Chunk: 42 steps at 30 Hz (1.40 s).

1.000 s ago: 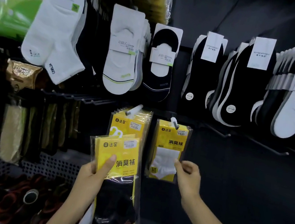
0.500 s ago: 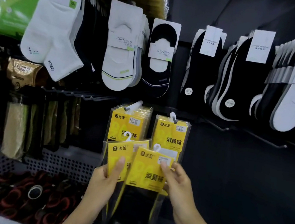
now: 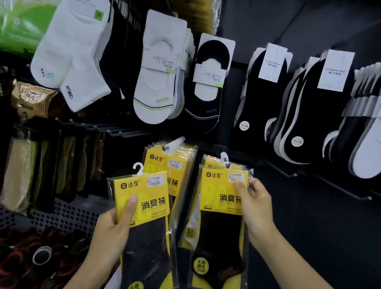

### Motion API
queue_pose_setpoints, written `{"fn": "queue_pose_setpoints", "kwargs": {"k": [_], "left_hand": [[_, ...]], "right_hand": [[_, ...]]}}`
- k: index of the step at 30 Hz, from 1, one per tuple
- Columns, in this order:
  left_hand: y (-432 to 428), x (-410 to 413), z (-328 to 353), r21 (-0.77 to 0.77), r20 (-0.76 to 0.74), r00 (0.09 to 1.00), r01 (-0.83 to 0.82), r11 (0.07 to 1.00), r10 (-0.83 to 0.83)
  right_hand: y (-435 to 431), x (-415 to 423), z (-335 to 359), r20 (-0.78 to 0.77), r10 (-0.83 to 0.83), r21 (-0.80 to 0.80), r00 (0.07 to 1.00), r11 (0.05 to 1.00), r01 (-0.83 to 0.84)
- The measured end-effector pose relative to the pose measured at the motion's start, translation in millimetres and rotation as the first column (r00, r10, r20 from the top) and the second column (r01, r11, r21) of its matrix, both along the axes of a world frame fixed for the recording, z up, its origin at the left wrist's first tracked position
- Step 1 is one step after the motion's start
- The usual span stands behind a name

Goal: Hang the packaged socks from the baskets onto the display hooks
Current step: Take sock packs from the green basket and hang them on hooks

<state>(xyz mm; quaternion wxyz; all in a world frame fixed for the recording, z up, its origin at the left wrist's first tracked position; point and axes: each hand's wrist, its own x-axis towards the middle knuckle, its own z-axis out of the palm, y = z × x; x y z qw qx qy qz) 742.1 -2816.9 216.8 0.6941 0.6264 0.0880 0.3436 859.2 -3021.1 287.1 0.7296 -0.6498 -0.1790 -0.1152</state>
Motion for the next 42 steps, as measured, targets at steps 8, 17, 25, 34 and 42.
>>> {"fn": "queue_pose_setpoints", "kwargs": {"k": [8, 17, 25, 34, 42], "left_hand": [[-1.7, 4.2, -4.9, 0.006, -0.024, 0.999, 0.024, 1.0, -0.024], [-13.5, 10.8, -10.6, 0.047, -0.038, 0.99, 0.137, 0.989, -0.135], [-39.5, 13.9, -13.7, 0.06, -0.025, 0.972, 0.233, 0.971, -0.232], [-61.8, 19.0, -28.7, 0.113, -0.163, 0.87, 0.485, 0.867, -0.465], [-64.1, 30.1, -38.0, 0.074, -0.157, 0.889, 0.446, 0.892, -0.431]], "right_hand": [[12.8, 42.0, -19.7, -0.158, -0.294, -0.03, 0.943, 0.956, 0.293], [10.4, 1.1, -61.1, -0.228, -0.122, -0.059, 0.966, 0.992, 0.111], [29.5, -57.9, -63.6, -0.224, 0.306, -0.096, 0.925, 0.938, -0.333], [-8.0, -33.8, -51.1, -0.205, -0.126, 0.187, 0.971, 0.968, 0.165], [4.9, 1.5, -30.6, -0.118, -0.147, -0.023, 0.982, 0.989, 0.145]]}}
